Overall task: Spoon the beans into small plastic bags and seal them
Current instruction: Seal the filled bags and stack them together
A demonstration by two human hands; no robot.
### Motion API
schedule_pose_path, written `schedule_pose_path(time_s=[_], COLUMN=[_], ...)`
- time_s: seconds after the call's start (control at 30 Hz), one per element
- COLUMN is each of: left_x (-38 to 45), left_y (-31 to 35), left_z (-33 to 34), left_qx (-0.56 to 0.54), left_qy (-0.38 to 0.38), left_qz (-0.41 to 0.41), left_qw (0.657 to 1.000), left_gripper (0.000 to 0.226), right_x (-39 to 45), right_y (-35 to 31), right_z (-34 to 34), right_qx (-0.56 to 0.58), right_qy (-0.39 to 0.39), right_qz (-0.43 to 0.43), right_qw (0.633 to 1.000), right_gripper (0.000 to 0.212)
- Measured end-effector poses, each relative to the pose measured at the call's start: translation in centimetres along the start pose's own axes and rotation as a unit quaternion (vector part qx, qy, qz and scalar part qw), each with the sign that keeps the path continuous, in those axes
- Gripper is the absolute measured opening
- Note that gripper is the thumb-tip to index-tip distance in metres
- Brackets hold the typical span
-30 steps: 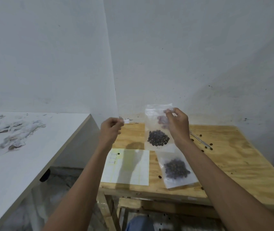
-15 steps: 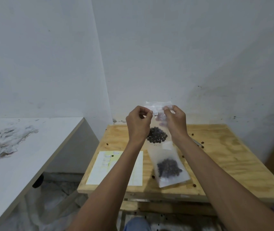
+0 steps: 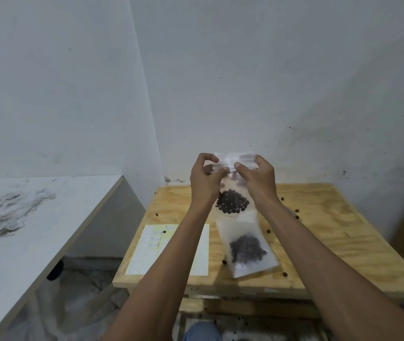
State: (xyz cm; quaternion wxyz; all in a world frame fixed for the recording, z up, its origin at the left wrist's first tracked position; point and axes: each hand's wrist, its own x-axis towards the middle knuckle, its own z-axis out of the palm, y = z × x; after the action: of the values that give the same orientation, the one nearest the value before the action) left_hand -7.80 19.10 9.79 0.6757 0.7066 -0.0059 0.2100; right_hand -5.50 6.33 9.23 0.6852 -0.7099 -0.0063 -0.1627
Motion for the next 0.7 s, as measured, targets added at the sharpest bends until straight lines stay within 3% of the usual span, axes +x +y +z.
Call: schedule_pose_path(time_s=[0.1, 0.23, 0.37, 0.53, 0.7], left_x=[0.0, -0.3, 0.0, 0.3, 0.6], left_y=[-0.3, -0.7, -1.2, -2.3, -3.2], left_z=[-0.2, -0.1, -0.4, -1.0, -1.3], left_qx=[-0.031, -0.052, -0.071, -0.082, -0.105], left_qy=[-0.019, 0.014, 0.035, 0.052, 0.076], left_qz=[-0.005, -0.03, -0.037, -0.042, -0.047], left_qw=[0.999, 0.998, 0.996, 0.994, 0.99], left_gripper=[0.009, 0.008, 0.006, 0.012, 0.017], right_x=[-0.4, -0.4, -0.5, -0.5, -0.4], right_y=[-0.3, 0.2, 0.5, 0.6, 1.3], right_z=[0.4, 0.7, 1.3, 2.6, 4.0], right_qx=[-0.012, -0.01, -0.038, -0.059, -0.046], right_qy=[-0.008, -0.006, -0.01, 0.024, 0.021], right_qz=[-0.004, -0.014, -0.036, -0.053, -0.049], right_qw=[1.0, 1.0, 0.999, 0.997, 0.998], right_gripper=[0.063, 0.042, 0.06, 0.039, 0.035])
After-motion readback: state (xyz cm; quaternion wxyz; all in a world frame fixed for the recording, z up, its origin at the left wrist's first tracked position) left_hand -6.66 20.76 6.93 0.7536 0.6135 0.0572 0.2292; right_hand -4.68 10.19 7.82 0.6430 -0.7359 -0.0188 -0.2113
